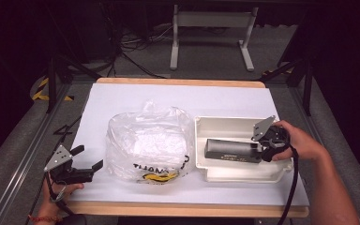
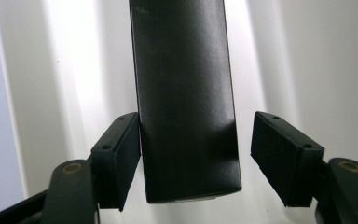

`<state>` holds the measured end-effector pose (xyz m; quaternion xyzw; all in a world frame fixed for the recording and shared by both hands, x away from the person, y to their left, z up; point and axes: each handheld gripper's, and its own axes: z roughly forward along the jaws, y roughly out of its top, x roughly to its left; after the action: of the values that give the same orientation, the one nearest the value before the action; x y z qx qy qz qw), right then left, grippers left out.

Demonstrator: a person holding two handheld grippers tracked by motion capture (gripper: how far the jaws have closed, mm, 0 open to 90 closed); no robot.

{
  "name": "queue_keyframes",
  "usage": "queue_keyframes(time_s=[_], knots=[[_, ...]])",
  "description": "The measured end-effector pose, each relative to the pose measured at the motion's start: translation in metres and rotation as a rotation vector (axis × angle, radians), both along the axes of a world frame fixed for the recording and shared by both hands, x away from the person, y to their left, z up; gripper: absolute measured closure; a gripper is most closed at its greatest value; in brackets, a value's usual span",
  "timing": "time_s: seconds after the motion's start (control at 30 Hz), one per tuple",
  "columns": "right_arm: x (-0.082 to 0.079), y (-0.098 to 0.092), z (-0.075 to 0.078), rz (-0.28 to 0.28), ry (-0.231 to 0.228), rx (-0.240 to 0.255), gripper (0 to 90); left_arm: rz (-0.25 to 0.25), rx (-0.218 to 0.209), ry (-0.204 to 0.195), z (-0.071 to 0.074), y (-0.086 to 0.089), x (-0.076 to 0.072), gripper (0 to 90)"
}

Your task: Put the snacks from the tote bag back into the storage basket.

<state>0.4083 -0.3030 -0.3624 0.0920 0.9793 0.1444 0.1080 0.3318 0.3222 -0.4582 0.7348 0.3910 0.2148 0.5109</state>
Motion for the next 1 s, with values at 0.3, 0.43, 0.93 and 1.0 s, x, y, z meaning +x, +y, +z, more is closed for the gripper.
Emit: queue_keyframes(time_s=[0.3, 0.43, 0.93, 1.0], knots=[[-0.004, 0.000, 0.007, -0.019, -0.044, 0.019, 28.8, 0.000, 0.000, 0.000, 0.000, 0.000, 0.000, 2.3], [-0.006, 0.001, 0.010, -0.028, -0.082, 0.024, 25.9, 0.001, 0.000, 0.000, 0.000, 0.000, 0.000, 2.3], [-0.016, -0.004, 0.019, -0.068, -0.153, 0.086, 17.1, 0.000, 0.007, 0.006, 0.000, 0.000, 0.000, 2.4], [-0.017, -0.005, 0.020, -0.076, -0.163, 0.095, 16.7, 0.002, 0.001, 0.002, 0.000, 0.000, 0.000, 2.4]])
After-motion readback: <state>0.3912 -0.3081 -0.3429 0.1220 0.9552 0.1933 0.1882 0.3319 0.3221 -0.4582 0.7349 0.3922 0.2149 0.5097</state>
